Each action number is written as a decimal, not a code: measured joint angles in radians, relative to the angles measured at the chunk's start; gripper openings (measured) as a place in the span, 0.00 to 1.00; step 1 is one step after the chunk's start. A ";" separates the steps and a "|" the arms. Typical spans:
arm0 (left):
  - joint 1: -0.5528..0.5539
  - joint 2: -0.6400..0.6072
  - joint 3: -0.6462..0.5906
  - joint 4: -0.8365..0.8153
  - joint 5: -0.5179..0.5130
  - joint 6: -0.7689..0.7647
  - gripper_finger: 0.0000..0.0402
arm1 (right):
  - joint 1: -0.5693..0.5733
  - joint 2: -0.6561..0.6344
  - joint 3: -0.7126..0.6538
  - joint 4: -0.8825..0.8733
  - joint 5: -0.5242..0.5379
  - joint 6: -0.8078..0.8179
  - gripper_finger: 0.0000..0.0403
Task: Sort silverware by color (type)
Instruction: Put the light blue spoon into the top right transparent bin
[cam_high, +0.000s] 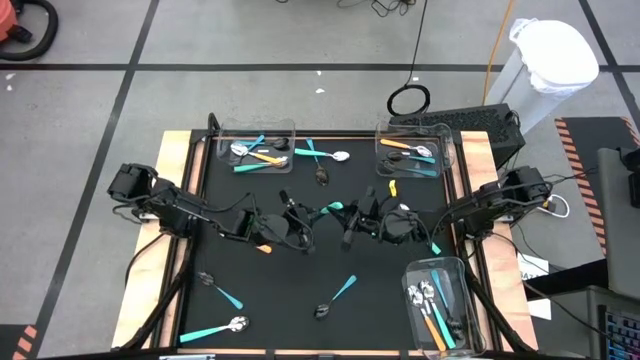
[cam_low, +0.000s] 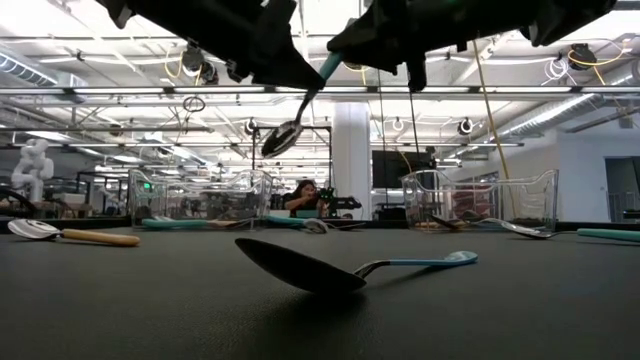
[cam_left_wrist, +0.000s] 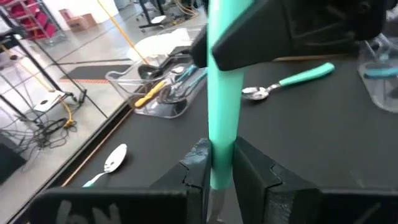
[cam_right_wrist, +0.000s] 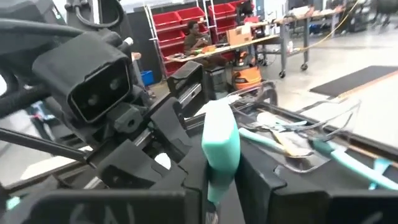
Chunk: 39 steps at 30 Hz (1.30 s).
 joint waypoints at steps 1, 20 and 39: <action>-0.001 0.000 0.002 -0.007 -0.007 -0.018 0.15 | 0.000 -0.007 0.000 -0.010 0.018 -0.027 0.13; -0.014 0.001 -0.001 -0.289 0.034 -0.237 0.47 | -0.202 -0.546 0.000 -0.976 0.529 0.053 0.12; -0.014 0.001 -0.001 -0.230 0.033 -0.228 0.47 | -0.642 -0.473 0.000 -1.280 0.254 -0.092 0.13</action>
